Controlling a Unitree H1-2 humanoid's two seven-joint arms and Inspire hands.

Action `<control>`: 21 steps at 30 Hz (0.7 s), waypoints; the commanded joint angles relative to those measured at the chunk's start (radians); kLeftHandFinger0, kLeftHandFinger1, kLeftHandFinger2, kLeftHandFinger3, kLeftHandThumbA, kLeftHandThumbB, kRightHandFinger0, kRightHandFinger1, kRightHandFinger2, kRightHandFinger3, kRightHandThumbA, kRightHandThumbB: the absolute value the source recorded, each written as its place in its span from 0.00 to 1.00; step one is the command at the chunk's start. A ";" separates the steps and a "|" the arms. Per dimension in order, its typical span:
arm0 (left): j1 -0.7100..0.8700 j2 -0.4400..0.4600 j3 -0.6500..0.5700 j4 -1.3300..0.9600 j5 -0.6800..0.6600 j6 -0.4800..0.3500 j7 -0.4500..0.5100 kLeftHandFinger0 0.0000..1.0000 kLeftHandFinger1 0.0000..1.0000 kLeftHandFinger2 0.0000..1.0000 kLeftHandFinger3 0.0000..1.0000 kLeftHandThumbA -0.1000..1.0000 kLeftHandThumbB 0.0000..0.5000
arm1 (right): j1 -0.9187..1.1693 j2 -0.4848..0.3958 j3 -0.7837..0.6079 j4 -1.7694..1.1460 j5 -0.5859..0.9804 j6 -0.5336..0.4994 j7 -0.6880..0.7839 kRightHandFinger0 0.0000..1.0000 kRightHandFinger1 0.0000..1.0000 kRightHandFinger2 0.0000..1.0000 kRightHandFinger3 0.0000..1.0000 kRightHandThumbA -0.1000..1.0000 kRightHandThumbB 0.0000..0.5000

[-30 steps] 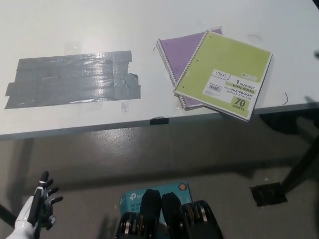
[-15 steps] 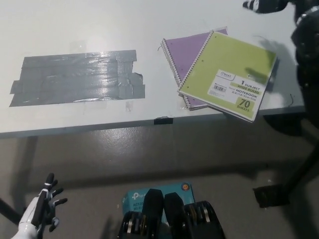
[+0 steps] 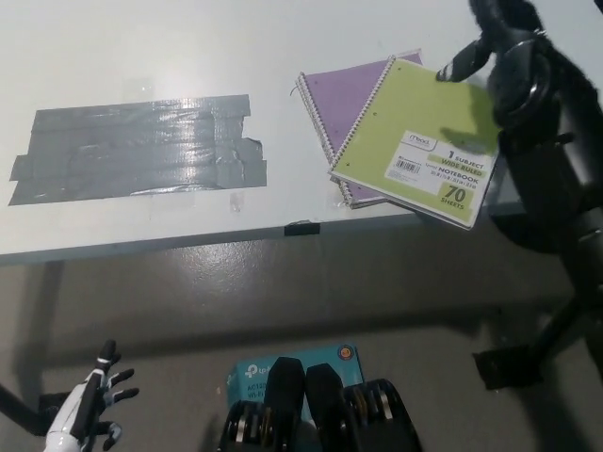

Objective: The robot uses its right hand to align two notebooks stacked together until they are fully overlapped

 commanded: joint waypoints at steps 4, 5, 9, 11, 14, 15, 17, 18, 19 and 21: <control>0.007 -0.012 0.014 -0.029 -0.024 0.016 -0.010 0.80 0.82 0.90 1.00 1.00 0.25 | -0.031 0.137 -0.165 0.094 0.011 0.011 -0.276 1.00 1.00 1.00 1.00 1.00 0.68; 0.011 -0.014 -0.001 -0.029 -0.010 0.013 -0.012 0.80 0.81 0.86 1.00 1.00 0.23 | -0.008 0.151 -0.180 0.091 -0.002 0.011 -0.298 1.00 1.00 1.00 1.00 1.00 0.67; 0.018 -0.007 -0.033 -0.020 0.020 -0.002 -0.017 0.77 0.79 0.86 1.00 1.00 0.32 | 0.063 0.172 -0.212 0.066 -0.008 0.011 -0.330 1.00 1.00 1.00 1.00 1.00 0.62; 0.016 -0.008 -0.034 -0.020 0.016 0.002 -0.017 0.74 0.77 0.87 1.00 1.00 0.36 | 0.071 0.166 -0.216 0.083 -0.022 0.011 -0.323 1.00 1.00 1.00 1.00 1.00 0.63; 0.012 -0.007 -0.038 -0.021 0.014 -0.008 -0.018 0.73 0.76 0.86 1.00 1.00 0.45 | 0.087 0.159 -0.227 0.115 -0.008 0.011 -0.349 1.00 1.00 1.00 1.00 1.00 0.61; 0.010 -0.007 -0.040 -0.019 0.015 -0.013 -0.018 0.72 0.75 0.86 1.00 1.00 0.47 | 0.087 0.157 -0.227 0.120 -0.003 0.011 -0.354 1.00 1.00 1.00 1.00 1.00 0.61; 0.003 -0.005 -0.047 -0.015 0.018 -0.024 -0.021 0.70 0.74 0.84 1.00 1.00 0.49 | 0.087 0.155 -0.237 0.127 0.004 0.011 -0.354 1.00 1.00 1.00 1.00 1.00 0.61; -0.002 -0.006 -0.051 -0.015 0.016 -0.022 -0.024 0.70 0.75 0.87 1.00 1.00 0.53 | 0.090 0.156 -0.241 0.126 0.001 0.011 -0.351 1.00 1.00 1.00 1.00 1.00 0.63; -0.003 -0.006 -0.053 -0.017 0.017 -0.019 -0.023 0.70 0.75 0.87 1.00 1.00 0.54 | 0.092 0.157 -0.240 0.121 -0.001 0.011 -0.346 1.00 1.00 1.00 1.00 1.00 0.64; -0.003 -0.007 -0.059 -0.015 0.019 -0.023 -0.021 0.71 0.74 0.87 1.00 1.00 0.62 | 0.105 0.168 -0.231 0.104 -0.022 0.011 -0.315 1.00 1.00 1.00 1.00 1.00 0.64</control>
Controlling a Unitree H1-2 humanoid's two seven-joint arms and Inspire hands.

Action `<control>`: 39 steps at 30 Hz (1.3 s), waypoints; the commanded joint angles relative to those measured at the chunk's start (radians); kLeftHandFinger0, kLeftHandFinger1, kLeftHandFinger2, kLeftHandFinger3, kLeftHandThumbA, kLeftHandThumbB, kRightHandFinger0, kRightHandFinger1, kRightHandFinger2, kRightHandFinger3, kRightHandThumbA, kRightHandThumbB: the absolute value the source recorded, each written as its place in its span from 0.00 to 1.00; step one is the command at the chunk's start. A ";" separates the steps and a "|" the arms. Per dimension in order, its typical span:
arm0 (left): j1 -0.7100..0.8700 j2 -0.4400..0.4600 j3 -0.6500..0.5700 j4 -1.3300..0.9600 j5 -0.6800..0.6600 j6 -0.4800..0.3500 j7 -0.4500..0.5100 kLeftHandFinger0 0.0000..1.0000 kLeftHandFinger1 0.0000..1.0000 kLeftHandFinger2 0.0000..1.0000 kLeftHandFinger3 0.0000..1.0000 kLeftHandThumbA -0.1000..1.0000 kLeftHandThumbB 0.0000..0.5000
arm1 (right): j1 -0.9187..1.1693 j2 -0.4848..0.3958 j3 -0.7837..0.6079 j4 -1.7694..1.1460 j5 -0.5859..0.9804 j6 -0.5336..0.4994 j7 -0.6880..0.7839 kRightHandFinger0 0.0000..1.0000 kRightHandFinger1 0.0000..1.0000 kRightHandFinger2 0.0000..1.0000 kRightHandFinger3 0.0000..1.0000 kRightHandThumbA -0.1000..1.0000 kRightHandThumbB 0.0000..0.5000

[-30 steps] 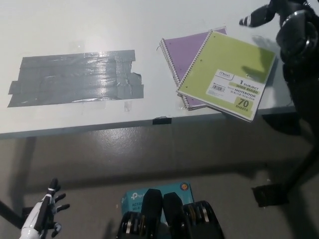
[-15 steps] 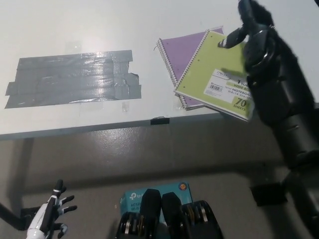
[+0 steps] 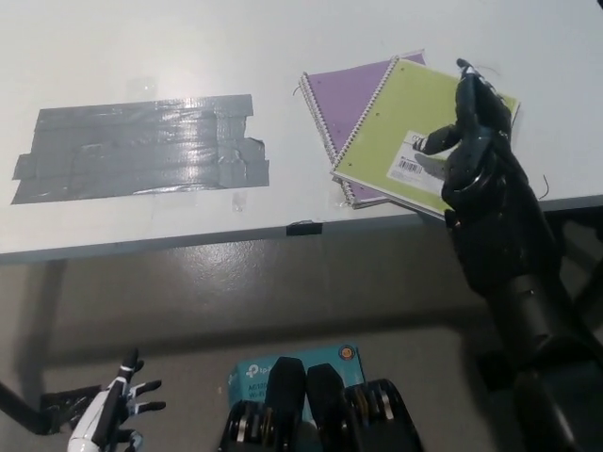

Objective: The robot uses its right hand to align two notebooks stacked together until they are fully overlapped

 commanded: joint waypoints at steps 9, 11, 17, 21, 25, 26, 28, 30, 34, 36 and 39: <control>-0.003 0.015 -0.024 -0.015 0.018 -0.035 -0.025 0.76 0.81 0.90 1.00 1.00 0.71 | 0.012 0.033 0.055 -0.006 -0.051 0.011 -0.026 1.00 1.00 1.00 1.00 1.00 0.63; -0.007 0.014 -0.026 -0.008 0.014 -0.040 -0.028 0.78 0.83 0.91 1.00 1.00 0.76 | 0.019 0.037 0.061 -0.001 -0.046 0.011 -0.024 1.00 1.00 1.00 1.00 1.00 0.60; -0.002 0.009 -0.027 -0.004 0.018 -0.073 -0.031 0.72 0.78 0.87 1.00 1.00 0.86 | 0.063 0.031 0.114 -0.016 -0.011 0.011 -0.031 1.00 1.00 1.00 1.00 1.00 0.59; -0.002 0.006 -0.017 -0.011 0.011 -0.070 -0.030 0.76 0.81 0.86 1.00 1.00 0.95 | 0.069 0.015 0.121 0.001 -0.016 0.011 -0.021 1.00 1.00 1.00 1.00 1.00 0.60; 0.000 0.001 -0.014 -0.010 0.008 -0.074 -0.029 0.81 0.82 0.85 1.00 1.00 0.96 | 0.091 -0.014 0.142 0.006 -0.020 0.011 -0.008 1.00 1.00 1.00 1.00 1.00 0.60; -0.001 0.000 -0.013 -0.009 0.008 -0.076 -0.028 0.81 0.82 0.86 1.00 1.00 0.95 | 0.098 -0.017 0.144 0.001 -0.022 0.011 -0.004 1.00 1.00 1.00 1.00 1.00 0.60; 0.001 -0.002 -0.012 -0.012 0.006 -0.078 -0.029 0.77 0.82 0.85 1.00 1.00 0.99 | 0.121 -0.025 0.156 -0.014 -0.010 0.011 -0.002 1.00 1.00 1.00 1.00 1.00 0.64; -0.003 -0.002 -0.013 -0.010 0.006 -0.078 -0.030 0.76 0.82 0.85 1.00 1.00 1.00 | 0.135 -0.021 0.153 -0.018 -0.012 0.011 0.008 1.00 1.00 1.00 1.00 1.00 0.63; -0.008 -0.003 -0.012 -0.007 0.000 -0.076 -0.037 0.78 0.82 0.85 1.00 1.00 1.00 | 0.162 -0.016 0.191 -0.023 -0.028 0.011 0.029 1.00 1.00 1.00 1.00 1.00 0.66; -0.002 -0.006 -0.014 -0.007 0.001 -0.080 -0.037 0.72 0.81 0.84 1.00 1.00 1.00 | 0.190 -0.016 0.235 -0.042 -0.044 0.011 0.065 1.00 1.00 1.00 1.00 1.00 0.70; -0.007 -0.007 -0.014 -0.001 -0.003 -0.081 -0.040 0.75 0.82 0.83 1.00 1.00 1.00 | 0.202 -0.014 0.263 -0.048 -0.052 0.011 0.088 1.00 1.00 1.00 1.00 1.00 0.73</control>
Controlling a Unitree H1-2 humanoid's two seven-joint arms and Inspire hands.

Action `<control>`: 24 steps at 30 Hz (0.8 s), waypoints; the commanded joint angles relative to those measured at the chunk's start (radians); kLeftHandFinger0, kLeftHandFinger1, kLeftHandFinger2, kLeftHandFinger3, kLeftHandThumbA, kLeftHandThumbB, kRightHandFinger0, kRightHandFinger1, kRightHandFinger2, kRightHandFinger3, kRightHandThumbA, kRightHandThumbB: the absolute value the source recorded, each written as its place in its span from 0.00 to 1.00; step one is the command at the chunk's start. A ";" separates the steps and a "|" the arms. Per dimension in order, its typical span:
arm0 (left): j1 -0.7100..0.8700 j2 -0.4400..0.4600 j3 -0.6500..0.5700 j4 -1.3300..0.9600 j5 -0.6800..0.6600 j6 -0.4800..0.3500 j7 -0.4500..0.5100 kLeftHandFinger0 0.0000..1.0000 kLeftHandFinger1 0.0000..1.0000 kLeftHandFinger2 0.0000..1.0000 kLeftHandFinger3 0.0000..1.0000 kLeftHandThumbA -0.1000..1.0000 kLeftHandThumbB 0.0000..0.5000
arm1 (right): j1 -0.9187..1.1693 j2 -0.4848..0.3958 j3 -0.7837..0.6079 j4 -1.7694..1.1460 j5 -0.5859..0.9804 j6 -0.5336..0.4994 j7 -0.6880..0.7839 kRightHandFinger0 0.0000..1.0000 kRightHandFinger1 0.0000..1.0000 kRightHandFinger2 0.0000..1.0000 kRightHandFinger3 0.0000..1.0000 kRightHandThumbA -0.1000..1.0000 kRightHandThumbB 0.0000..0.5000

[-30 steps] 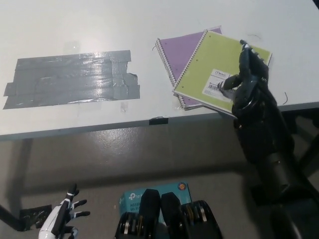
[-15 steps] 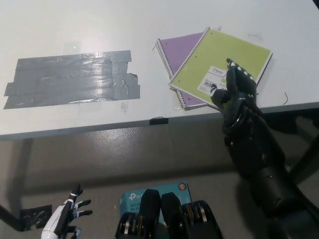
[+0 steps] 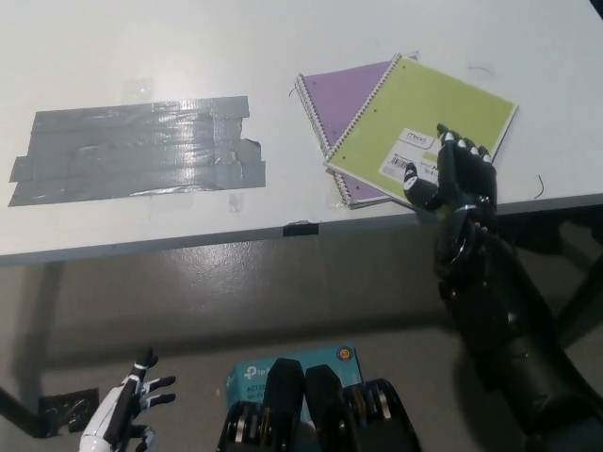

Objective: The robot uses its right hand to align two notebooks stacked together until they are fully overlapped

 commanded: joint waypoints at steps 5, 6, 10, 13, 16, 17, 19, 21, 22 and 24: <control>-0.004 0.006 0.000 -0.002 -0.017 -0.049 -0.033 0.70 0.78 0.81 1.00 1.00 1.00 | 0.061 -0.007 0.130 -0.038 -0.021 0.013 0.152 1.00 1.00 1.00 1.00 1.00 0.73; -0.003 0.006 0.000 -0.001 -0.019 -0.052 -0.034 0.67 0.78 0.81 1.00 1.00 1.00 | 0.067 -0.014 0.149 -0.045 -0.017 0.013 0.157 1.00 1.00 1.00 1.00 1.00 0.73; -0.003 0.010 0.000 0.001 -0.022 -0.056 -0.045 0.72 0.80 0.81 1.00 1.00 1.00 | 0.068 -0.077 0.253 -0.044 -0.033 0.007 0.210 1.00 1.00 1.00 1.00 1.00 0.71; -0.004 0.010 0.001 0.005 -0.023 -0.062 -0.048 0.73 0.79 0.79 1.00 1.00 1.00 | 0.067 -0.110 0.291 -0.050 -0.029 0.009 0.222 1.00 1.00 1.00 1.00 1.00 0.73; -0.004 0.011 0.001 0.002 -0.026 -0.063 -0.052 0.77 0.80 0.78 1.00 1.00 1.00 | 0.062 -0.166 0.346 -0.053 -0.049 -0.010 0.246 1.00 1.00 1.00 1.00 1.00 0.73; -0.006 0.014 0.000 -0.001 -0.026 -0.062 -0.055 0.78 0.79 0.76 1.00 1.00 1.00 | 0.064 -0.181 0.355 -0.062 -0.046 -0.013 0.248 1.00 1.00 1.00 1.00 1.00 0.73; -0.008 0.014 -0.002 -0.002 -0.020 -0.067 -0.055 0.77 0.77 0.73 1.00 1.00 1.00 | 0.059 -0.215 0.384 -0.067 -0.057 -0.020 0.270 1.00 1.00 1.00 1.00 1.00 0.75; -0.011 0.012 -0.004 -0.009 -0.017 -0.059 -0.054 0.76 0.77 0.72 1.00 1.00 1.00 | 0.046 -0.267 0.442 -0.070 -0.099 -0.057 0.290 1.00 1.00 1.00 1.00 1.00 0.75; -0.012 0.012 -0.004 -0.010 -0.017 -0.058 -0.054 0.75 0.76 0.72 1.00 1.00 1.00 | 0.044 -0.275 0.457 -0.075 -0.099 -0.060 0.290 1.00 1.00 1.00 1.00 1.00 0.75; -0.011 0.014 0.000 -0.007 -0.025 -0.064 -0.059 0.79 0.75 0.67 1.00 1.00 1.00 | 0.011 -0.314 0.560 -0.045 -0.191 -0.124 0.290 1.00 1.00 1.00 1.00 1.00 0.80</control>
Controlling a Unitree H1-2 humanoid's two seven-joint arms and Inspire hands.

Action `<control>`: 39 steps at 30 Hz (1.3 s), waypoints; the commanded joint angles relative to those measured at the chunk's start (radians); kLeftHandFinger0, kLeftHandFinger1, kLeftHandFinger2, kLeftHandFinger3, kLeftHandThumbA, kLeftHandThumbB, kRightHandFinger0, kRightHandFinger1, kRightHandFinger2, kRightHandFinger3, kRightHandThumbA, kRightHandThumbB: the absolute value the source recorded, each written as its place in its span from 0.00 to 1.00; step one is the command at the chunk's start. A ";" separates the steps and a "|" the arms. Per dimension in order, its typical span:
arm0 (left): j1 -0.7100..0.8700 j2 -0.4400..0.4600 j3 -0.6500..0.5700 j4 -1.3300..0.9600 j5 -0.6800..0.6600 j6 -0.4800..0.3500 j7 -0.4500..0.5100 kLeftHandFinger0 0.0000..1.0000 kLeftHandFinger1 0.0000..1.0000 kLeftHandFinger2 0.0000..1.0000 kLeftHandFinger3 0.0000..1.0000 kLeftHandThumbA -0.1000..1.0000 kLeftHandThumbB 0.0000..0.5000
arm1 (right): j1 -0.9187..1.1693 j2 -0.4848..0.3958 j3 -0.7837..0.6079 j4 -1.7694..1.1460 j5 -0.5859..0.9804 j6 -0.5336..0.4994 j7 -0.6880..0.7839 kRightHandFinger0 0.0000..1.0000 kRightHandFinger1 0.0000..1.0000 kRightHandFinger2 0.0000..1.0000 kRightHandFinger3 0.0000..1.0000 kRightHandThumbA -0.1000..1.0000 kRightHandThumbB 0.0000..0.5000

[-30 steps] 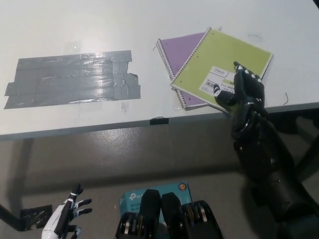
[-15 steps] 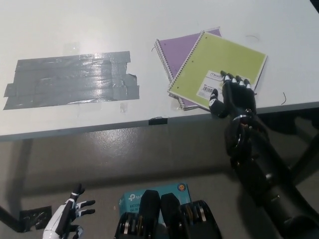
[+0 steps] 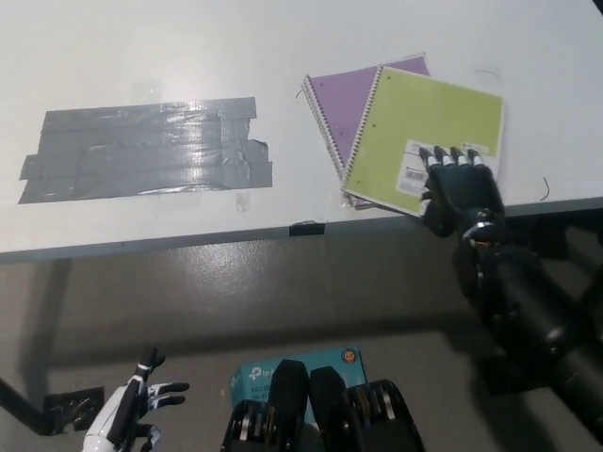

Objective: The robot uses its right hand to align two notebooks stacked together until they are fully overlapped

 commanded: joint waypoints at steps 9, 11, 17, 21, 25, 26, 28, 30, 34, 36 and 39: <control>-0.009 0.011 -0.003 -0.015 0.005 -0.044 -0.016 0.69 0.71 0.65 1.00 1.00 1.00 | -0.028 -0.114 0.265 0.069 -0.167 -0.223 0.056 1.00 1.00 1.00 1.00 1.00 0.85; -0.012 0.011 -0.006 -0.014 0.005 -0.042 -0.019 0.70 0.70 0.65 1.00 1.00 1.00 | -0.026 -0.122 0.282 0.053 -0.165 -0.273 0.054 1.00 1.00 1.00 1.00 1.00 0.81; -0.014 0.007 -0.011 -0.024 0.002 -0.041 -0.022 0.66 0.68 0.61 1.00 1.00 1.00 | -0.070 -0.146 0.379 0.063 -0.268 -0.358 -0.021 1.00 1.00 1.00 1.00 1.00 0.84; -0.018 0.009 -0.010 -0.012 0.003 -0.052 -0.021 0.69 0.69 0.63 1.00 1.00 1.00 | -0.096 -0.143 0.394 0.088 -0.287 -0.343 -0.034 1.00 1.00 1.00 1.00 1.00 0.78; -0.021 0.010 -0.005 -0.010 -0.004 -0.053 -0.023 0.70 0.69 0.61 1.00 1.00 1.00 | -0.125 -0.144 0.371 0.098 -0.287 -0.309 -0.018 1.00 1.00 1.00 1.00 1.00 0.79; -0.021 0.009 -0.005 -0.011 -0.003 -0.050 -0.020 0.68 0.68 0.60 1.00 1.00 1.00 | -0.132 -0.142 0.359 0.108 -0.276 -0.318 -0.027 1.00 1.00 1.00 1.00 1.00 0.77; -0.017 0.008 -0.002 -0.014 -0.003 -0.050 -0.017 0.61 0.67 0.61 1.00 1.00 1.00 | -0.144 -0.138 0.334 0.108 -0.262 -0.313 -0.011 1.00 1.00 1.00 1.00 1.00 0.79; -0.015 0.006 -0.001 -0.013 -0.003 -0.050 -0.015 0.60 0.67 0.61 1.00 1.00 1.00 | -0.151 -0.134 0.324 0.110 -0.262 -0.311 -0.002 1.00 1.00 1.00 1.00 1.00 0.81; -0.014 0.008 -0.002 -0.018 -0.001 -0.041 -0.015 0.68 0.71 0.64 1.00 1.00 1.00 | -0.173 -0.119 0.304 0.128 -0.265 -0.313 0.006 1.00 1.00 1.00 1.00 1.00 0.81; -0.012 0.008 -0.006 -0.016 0.002 -0.053 -0.017 0.71 0.71 0.62 1.00 1.00 1.00 | -0.183 -0.117 0.301 0.133 -0.275 -0.319 -0.002 1.00 1.00 1.00 1.00 1.00 0.81; -0.014 0.005 -0.004 -0.018 -0.003 -0.053 -0.018 0.74 0.70 0.58 1.00 1.00 1.00 | -0.190 -0.114 0.295 0.129 -0.281 -0.323 0.004 1.00 1.00 1.00 1.00 1.00 0.83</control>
